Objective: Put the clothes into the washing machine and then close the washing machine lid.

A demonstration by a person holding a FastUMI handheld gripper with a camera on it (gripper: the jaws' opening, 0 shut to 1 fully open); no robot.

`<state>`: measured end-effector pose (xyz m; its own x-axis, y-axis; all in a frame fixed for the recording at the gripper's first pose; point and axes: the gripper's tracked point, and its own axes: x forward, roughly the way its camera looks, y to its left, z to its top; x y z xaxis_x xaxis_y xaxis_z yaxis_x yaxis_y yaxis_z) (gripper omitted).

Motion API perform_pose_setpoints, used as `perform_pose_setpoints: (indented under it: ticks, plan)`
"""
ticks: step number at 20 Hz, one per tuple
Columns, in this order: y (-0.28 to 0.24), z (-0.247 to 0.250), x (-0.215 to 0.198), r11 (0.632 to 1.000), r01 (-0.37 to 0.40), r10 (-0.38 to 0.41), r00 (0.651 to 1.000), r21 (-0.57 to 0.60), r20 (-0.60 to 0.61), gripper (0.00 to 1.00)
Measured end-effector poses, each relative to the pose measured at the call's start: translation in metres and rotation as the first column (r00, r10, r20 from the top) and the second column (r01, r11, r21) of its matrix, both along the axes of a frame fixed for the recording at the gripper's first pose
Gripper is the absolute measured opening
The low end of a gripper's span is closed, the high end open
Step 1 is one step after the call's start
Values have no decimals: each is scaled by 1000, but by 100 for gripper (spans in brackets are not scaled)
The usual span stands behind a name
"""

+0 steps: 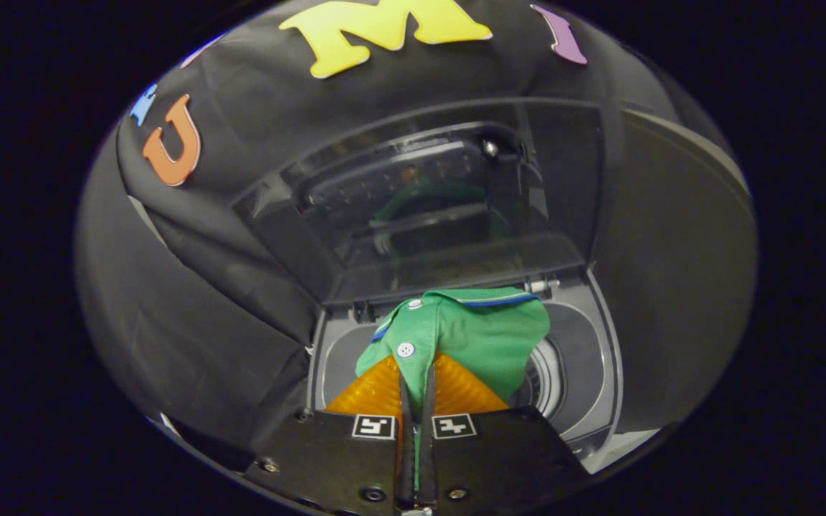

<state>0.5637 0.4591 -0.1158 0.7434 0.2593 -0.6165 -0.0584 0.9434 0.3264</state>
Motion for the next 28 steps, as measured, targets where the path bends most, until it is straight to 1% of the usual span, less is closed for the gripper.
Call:
perform_pose_setpoints:
  ticks: [6, 8, 15, 17, 21, 25, 26, 28]
  plan:
    - [-2, -58, -9, 1000, 15, -18, 990, -25, -140, 6]
    - [-2, -69, -11, 999, 3, -10, 984, -40, -176, 6]
    - [-3, -69, -14, 995, -36, 17, 979, -89, -201, 10]
    - [-5, -68, -13, 995, -36, 17, 980, -94, -200, 14]
    - [-6, -63, -18, 994, -34, 15, 983, -102, -184, 24]
    - [-11, -60, -22, 991, -26, 6, 988, -129, -155, 85]
    - [-11, -58, -25, 991, -27, 6, 987, -128, -163, 90]
    - [-13, -62, -28, 991, -26, 4, 986, -131, -166, 90]
